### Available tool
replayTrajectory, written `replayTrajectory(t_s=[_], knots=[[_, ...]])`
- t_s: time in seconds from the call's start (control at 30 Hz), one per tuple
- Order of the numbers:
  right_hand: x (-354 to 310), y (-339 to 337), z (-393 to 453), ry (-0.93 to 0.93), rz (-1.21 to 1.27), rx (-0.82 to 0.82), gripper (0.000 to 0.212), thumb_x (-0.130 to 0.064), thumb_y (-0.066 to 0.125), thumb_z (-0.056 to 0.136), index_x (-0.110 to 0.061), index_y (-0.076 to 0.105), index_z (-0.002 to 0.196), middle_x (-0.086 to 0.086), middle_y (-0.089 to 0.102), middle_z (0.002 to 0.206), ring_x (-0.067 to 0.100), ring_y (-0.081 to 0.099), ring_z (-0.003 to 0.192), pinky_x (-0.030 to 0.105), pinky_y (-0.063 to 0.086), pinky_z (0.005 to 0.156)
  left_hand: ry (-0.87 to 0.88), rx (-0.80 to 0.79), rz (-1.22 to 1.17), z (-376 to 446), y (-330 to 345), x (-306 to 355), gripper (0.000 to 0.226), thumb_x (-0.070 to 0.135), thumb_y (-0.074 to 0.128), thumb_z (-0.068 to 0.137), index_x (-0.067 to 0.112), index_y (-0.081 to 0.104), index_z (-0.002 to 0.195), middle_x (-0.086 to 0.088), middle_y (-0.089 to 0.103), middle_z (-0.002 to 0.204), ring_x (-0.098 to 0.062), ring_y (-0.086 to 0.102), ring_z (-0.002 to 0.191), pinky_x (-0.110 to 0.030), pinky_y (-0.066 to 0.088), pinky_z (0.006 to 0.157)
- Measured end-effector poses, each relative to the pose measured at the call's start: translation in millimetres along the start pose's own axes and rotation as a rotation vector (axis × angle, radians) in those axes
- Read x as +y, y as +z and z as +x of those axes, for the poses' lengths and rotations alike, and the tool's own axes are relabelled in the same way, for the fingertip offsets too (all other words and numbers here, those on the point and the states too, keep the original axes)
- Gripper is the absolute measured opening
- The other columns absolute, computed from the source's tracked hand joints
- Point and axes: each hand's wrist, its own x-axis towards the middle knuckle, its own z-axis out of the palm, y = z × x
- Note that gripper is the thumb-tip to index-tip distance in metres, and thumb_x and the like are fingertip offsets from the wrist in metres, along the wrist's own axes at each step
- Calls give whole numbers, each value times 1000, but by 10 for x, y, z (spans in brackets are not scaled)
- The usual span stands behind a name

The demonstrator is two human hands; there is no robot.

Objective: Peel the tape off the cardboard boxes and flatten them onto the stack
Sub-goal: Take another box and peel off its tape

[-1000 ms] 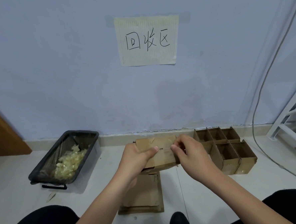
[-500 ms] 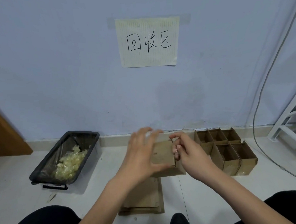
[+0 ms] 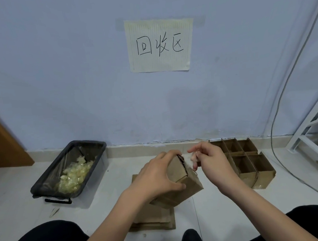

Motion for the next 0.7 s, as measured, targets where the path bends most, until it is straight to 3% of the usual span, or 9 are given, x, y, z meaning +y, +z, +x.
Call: replayTrajectory(t_s=[0.2,0.33,0.57,0.7], knots=[[-10,-12,29,58,-19,24,34,6,42,90,-11,71,85,1,62,58,19,63,64,43,58,82,8,21,-28,0,-4,-24,78,59,78,62,56,37,128,21,51,122,-10,53,110,-40,51,94],[-59,-25,-5,74,-53,6,32,1,43,96,-9,73,88,9,69,71,20,72,68,28,58,73,31,13,-32,-21,11,-51,76,61,75,64,58,35,128,23,48,123,-10,53,110,-40,51,94],[-81,-63,19,116,44,61,33,4,43,93,-5,74,87,10,70,78,16,72,62,46,59,86,50,37,-34,-14,-6,-7,67,63,75,68,55,38,123,22,50,116,-9,53,105,-38,50,92],[-92,-70,1,126,115,81,32,8,42,92,-1,73,88,13,70,75,17,70,61,48,59,87,52,39,-47,-12,-21,-10,64,62,76,70,54,38,121,21,49,118,-8,52,106,-37,50,92]])
